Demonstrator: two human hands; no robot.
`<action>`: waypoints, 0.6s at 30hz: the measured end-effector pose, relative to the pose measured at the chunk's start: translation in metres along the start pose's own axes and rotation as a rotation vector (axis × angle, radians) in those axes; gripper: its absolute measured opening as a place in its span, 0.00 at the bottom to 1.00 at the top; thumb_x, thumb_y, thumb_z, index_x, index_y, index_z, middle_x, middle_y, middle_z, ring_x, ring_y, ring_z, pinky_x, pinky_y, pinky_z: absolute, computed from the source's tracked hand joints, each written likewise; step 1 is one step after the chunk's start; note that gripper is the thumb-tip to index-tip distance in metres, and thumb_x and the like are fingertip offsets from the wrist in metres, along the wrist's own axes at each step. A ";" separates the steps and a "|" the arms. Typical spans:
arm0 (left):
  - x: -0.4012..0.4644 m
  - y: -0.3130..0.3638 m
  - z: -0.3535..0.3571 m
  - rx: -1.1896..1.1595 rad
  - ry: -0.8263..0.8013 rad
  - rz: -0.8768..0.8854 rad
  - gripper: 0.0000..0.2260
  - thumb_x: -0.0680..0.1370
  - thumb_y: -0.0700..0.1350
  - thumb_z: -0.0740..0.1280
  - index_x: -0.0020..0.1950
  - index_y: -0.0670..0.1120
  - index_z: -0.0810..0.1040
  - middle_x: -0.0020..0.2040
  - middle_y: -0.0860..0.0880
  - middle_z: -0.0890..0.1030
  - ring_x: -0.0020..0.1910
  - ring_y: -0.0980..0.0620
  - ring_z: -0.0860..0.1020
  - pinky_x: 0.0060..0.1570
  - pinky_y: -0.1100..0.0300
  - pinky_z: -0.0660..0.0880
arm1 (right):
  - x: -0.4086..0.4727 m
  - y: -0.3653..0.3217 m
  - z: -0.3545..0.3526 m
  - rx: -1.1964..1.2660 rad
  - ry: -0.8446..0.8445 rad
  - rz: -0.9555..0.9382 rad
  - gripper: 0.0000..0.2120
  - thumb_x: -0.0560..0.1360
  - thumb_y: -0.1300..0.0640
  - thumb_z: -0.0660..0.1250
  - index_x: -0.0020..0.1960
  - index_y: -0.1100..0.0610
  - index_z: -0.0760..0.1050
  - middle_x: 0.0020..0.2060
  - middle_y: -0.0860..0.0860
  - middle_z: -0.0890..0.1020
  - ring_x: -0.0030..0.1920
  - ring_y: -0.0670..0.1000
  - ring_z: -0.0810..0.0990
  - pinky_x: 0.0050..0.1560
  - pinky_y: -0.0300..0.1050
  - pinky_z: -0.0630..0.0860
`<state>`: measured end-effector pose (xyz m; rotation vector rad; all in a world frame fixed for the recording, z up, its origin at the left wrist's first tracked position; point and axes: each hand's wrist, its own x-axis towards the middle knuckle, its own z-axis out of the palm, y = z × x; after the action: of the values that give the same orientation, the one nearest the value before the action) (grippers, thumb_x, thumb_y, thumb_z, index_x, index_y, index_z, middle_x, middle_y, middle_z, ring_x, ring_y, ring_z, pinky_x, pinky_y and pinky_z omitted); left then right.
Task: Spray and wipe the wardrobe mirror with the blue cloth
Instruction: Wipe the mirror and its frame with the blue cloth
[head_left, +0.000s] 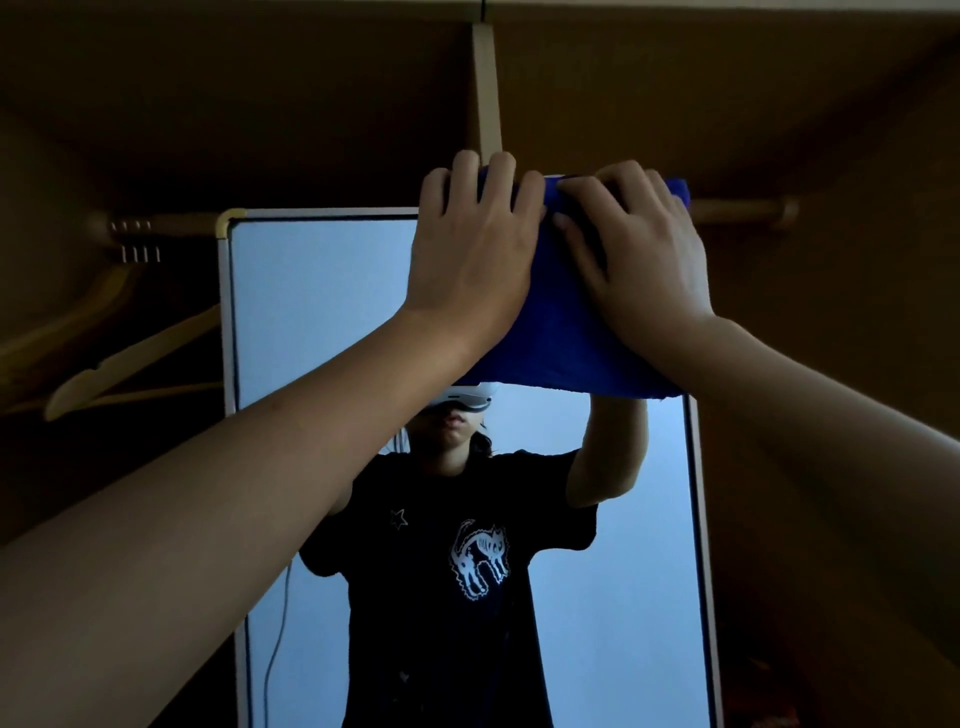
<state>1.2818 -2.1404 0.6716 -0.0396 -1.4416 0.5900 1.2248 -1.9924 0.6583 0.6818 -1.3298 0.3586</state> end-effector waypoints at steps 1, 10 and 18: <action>-0.004 -0.007 -0.001 0.003 0.000 -0.006 0.10 0.81 0.44 0.59 0.59 0.43 0.75 0.55 0.42 0.79 0.53 0.41 0.76 0.52 0.49 0.73 | 0.002 -0.007 0.002 0.011 0.003 -0.012 0.17 0.83 0.49 0.55 0.62 0.57 0.75 0.56 0.56 0.78 0.54 0.55 0.76 0.52 0.47 0.70; -0.031 -0.076 -0.012 -0.078 -0.077 -0.076 0.18 0.84 0.49 0.49 0.66 0.43 0.71 0.60 0.43 0.76 0.59 0.42 0.73 0.57 0.49 0.69 | 0.024 -0.073 0.024 0.039 0.031 -0.059 0.17 0.82 0.49 0.55 0.61 0.56 0.77 0.53 0.55 0.80 0.52 0.56 0.77 0.54 0.52 0.71; -0.038 -0.104 -0.013 -0.140 -0.125 -0.099 0.19 0.84 0.50 0.48 0.65 0.43 0.72 0.59 0.44 0.76 0.58 0.44 0.73 0.54 0.51 0.70 | 0.040 -0.098 0.029 0.009 -0.099 -0.069 0.20 0.83 0.47 0.51 0.65 0.54 0.74 0.56 0.54 0.78 0.56 0.56 0.75 0.57 0.51 0.69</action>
<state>1.3304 -2.2404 0.6731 -0.0416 -1.5954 0.4160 1.2705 -2.0902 0.6749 0.7589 -1.3957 0.2785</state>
